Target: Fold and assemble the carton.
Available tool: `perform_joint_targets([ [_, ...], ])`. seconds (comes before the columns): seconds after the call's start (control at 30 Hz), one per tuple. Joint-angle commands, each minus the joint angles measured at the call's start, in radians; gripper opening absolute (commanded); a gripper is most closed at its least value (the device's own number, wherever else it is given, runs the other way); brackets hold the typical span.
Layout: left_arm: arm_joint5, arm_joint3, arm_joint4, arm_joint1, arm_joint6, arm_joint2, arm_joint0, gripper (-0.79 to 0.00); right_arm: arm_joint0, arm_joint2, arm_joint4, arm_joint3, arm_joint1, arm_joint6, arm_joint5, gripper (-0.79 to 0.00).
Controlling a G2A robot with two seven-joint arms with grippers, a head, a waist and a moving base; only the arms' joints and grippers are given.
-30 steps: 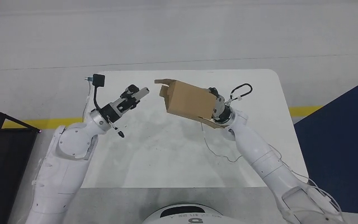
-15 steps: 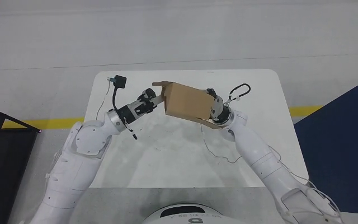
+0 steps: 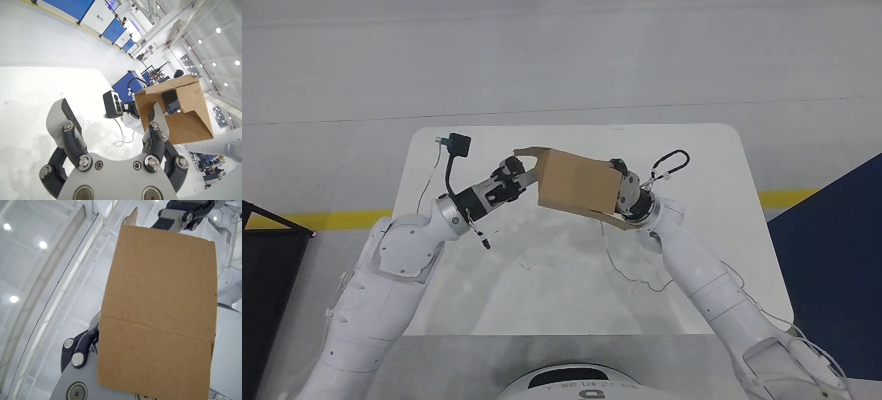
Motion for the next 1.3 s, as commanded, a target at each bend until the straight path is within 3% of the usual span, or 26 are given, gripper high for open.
perform_joint_targets([
  [0.0,-0.006,0.004,-0.012,0.003,0.001,-0.022,0.010,0.000,-0.003,0.007,-0.003,-0.002,0.000,0.000,0.001,-0.785],
  [0.17,-0.014,0.017,-0.121,0.009,-0.038,-0.081,0.032,0.000,-0.013,0.023,-0.012,-0.021,-0.001,-0.008,-0.009,-0.785],
  [0.27,-0.020,0.004,-0.048,0.015,-0.026,-0.119,0.033,0.000,-0.017,0.026,-0.008,-0.032,-0.001,0.000,-0.015,-0.785],
  [0.5,-0.001,0.001,-0.109,0.012,-0.025,-0.111,0.043,0.000,-0.017,0.026,-0.008,-0.032,-0.001,0.000,-0.015,-0.785],
  [0.57,0.055,0.021,-0.220,0.011,-0.053,-0.114,0.044,0.000,-0.023,0.035,-0.010,-0.037,-0.001,-0.030,-0.034,-0.785],
  [0.67,0.207,0.074,-0.455,0.012,-0.178,-0.136,0.010,0.000,-0.029,0.054,-0.048,-0.056,0.004,-0.067,-0.047,-0.785],
  [0.8,0.459,0.171,-0.733,0.017,-0.395,-0.164,-0.062,0.000,-0.038,0.072,-0.123,-0.078,0.013,-0.075,-0.041,-0.785],
  [0.93,0.629,0.256,-0.831,0.021,-0.516,-0.150,-0.122,0.000,-0.041,0.081,-0.181,-0.088,0.018,-0.085,-0.032,-0.785],
  [1.27,0.869,0.432,-1.043,0.010,-0.682,-0.054,-0.222,0.000,-0.052,0.097,-0.262,-0.109,0.030,-0.045,-0.006,-0.785],
])
